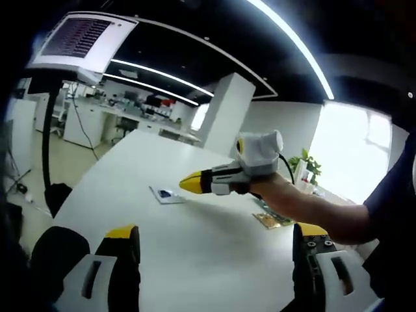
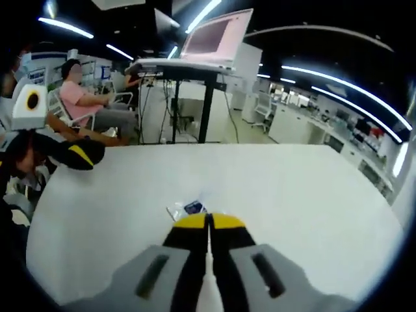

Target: Arrange the skincare products in the storage area until every visible bottle or jar stands upright without overlapping.

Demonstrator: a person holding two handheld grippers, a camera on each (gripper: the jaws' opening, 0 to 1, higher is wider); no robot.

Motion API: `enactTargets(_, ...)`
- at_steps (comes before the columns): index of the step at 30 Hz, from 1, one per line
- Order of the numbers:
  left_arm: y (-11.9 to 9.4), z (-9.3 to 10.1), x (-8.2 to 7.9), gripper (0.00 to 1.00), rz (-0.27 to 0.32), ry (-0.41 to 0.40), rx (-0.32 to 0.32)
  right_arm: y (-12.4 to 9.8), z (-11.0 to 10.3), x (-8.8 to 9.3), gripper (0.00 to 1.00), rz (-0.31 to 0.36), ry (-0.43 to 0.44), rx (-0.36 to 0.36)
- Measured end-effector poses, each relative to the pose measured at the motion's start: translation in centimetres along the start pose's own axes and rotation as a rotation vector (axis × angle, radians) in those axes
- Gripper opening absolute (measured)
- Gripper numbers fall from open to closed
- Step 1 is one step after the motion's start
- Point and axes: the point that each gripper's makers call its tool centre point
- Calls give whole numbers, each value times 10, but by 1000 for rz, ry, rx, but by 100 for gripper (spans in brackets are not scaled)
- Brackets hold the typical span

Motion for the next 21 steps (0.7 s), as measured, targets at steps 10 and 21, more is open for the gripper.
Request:
enactTargets(10, 5, 1, 3, 100, -27, -8, -13, -1, 1, 7, 1, -27, -18, 9)
enactTargets(21, 9, 4, 4, 100, -37, 0, -7, -3, -3, 5, 1, -11, -12, -1)
Point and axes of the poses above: the point that each gripper's makers call its tool centre point, and the gripper's own axes: y roughly forward along the fingers, z roughly to its right, x roughly out of its underside, and after that the axes turned 2 degrees about x, right-handed
